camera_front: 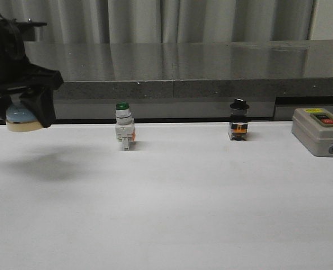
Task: Place and press bell with both arms
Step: 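Grasp the blue bell with the left gripper and carry it toward the table center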
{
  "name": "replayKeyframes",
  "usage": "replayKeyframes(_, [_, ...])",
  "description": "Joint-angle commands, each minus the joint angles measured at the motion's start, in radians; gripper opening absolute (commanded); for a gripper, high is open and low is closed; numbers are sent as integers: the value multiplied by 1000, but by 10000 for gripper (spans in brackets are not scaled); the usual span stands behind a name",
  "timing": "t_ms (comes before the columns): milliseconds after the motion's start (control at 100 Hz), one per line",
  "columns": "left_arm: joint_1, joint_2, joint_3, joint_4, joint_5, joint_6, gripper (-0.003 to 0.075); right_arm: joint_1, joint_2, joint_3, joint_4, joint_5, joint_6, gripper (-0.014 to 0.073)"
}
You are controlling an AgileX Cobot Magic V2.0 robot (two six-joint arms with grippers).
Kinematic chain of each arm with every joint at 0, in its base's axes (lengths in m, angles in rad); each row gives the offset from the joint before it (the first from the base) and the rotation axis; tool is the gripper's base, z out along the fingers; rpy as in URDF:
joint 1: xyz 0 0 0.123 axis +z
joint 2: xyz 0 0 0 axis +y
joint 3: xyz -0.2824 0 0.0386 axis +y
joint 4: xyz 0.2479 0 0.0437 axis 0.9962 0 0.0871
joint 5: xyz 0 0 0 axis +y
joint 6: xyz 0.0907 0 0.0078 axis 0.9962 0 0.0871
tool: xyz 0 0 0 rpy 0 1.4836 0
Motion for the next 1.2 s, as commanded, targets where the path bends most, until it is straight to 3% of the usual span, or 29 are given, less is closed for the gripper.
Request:
replayKeyframes(0, [-47,-97,-27,-8,14,0,277,-5,-21,-19,1,-87,-1,-64])
replayKeyframes(250, [-258,-127,-27,-14,21,0,275,-5,-21,-19,1,-87,-1,-64])
replayKeyframes(530, [-438,-53,-27,-12,-130,0,275,-5,-21,-19,1,-87,-1,-64])
replayKeyframes(750, [-478,42,-27,-12,-240,0,276,-5,-21,-19,1,-87,-1,-64])
replayKeyframes(1010, [-495,129,-27,-12,-269,0,279,-5,-21,-19,1,-87,-1,-64])
replayKeyframes(1110, [-495,141,-27,-12,-266,0,323,-5,-21,-19,1,-87,-1,-64])
replayKeyframes(1190, [-495,148,-27,-12,-266,0,402,-5,-21,-19,1,-87,-1,-64])
